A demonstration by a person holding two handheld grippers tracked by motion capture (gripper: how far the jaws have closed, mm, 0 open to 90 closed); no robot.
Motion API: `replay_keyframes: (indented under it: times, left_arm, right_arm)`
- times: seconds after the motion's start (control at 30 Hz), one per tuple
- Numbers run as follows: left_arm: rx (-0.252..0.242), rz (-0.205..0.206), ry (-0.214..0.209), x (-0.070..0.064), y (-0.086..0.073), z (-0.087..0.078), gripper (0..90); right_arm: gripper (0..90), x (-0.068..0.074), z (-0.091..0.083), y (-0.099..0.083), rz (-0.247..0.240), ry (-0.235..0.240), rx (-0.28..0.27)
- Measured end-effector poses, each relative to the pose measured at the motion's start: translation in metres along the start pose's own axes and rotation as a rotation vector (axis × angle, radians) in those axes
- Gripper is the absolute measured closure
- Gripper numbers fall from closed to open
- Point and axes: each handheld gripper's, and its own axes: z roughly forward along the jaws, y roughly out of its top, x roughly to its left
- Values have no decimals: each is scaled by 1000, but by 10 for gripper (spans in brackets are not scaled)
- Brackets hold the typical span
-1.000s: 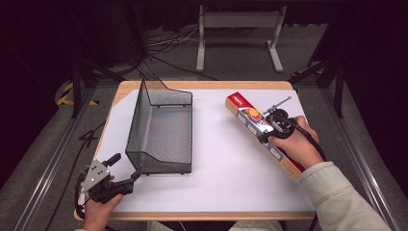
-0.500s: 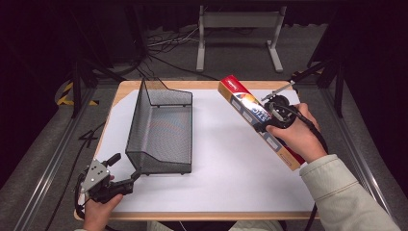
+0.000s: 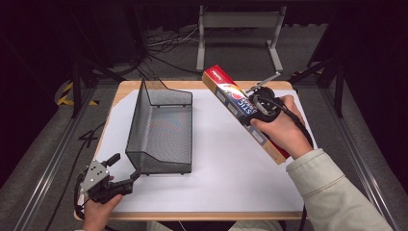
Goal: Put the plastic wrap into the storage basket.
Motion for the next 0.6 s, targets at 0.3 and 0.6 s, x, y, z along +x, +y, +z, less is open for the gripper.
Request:
replay_keyframes:
  times: [0.3, 0.6]
  left_arm:
    - [-1, 1, 9, 0, 0, -2, 139]
    - [-4, 7, 5, 0, 1, 1, 139]
  right_arm:
    - [414, 25, 9, 22, 31, 4, -5]
    - [412, 50, 19, 45, 48, 15, 4]
